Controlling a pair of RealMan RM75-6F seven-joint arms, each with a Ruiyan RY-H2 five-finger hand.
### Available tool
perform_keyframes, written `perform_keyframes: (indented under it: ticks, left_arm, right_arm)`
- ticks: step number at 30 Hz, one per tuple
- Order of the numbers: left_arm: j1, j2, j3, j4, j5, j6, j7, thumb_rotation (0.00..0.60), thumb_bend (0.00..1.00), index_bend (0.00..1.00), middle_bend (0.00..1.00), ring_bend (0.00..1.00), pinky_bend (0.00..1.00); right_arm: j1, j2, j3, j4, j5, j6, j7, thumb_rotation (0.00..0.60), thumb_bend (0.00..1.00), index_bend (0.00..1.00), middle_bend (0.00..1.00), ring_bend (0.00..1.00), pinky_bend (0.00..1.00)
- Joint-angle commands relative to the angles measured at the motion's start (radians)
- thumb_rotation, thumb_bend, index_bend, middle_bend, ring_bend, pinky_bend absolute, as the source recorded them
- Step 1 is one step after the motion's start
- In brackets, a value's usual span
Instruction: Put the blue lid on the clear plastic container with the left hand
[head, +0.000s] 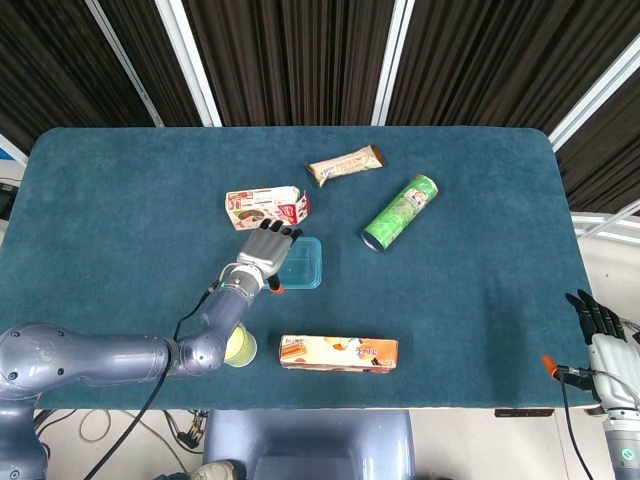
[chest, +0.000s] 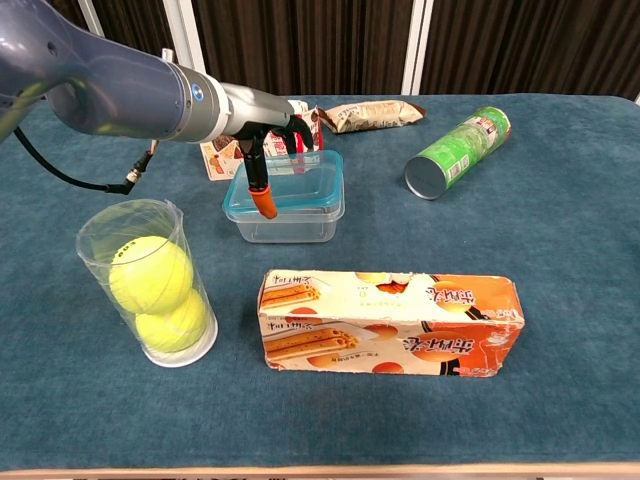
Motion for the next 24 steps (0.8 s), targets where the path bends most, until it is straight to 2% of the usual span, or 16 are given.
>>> perform_keyframes:
  ticks: [1, 24]
  left_arm:
    - [0.000, 0.000, -0.001, 0.001, 0.000, -0.003, -0.002, 0.600, 0.30, 0.11, 0.33, 0.00, 0.00]
    - [0.003, -0.015, 0.011, 0.031, 0.001, -0.010, 0.006, 0.600, 0.30, 0.11, 0.33, 0.00, 0.00]
  right_arm:
    - [0.000, 0.000, 0.000, 0.000, 0.001, -0.001, 0.000, 0.600, 0.29, 0.10, 0.00, 0.00, 0.00]
    - [-0.001, 0.002, 0.001, -0.003, 0.004, -0.002, 0.002, 0.600, 0.29, 0.10, 0.00, 0.00, 0.00]
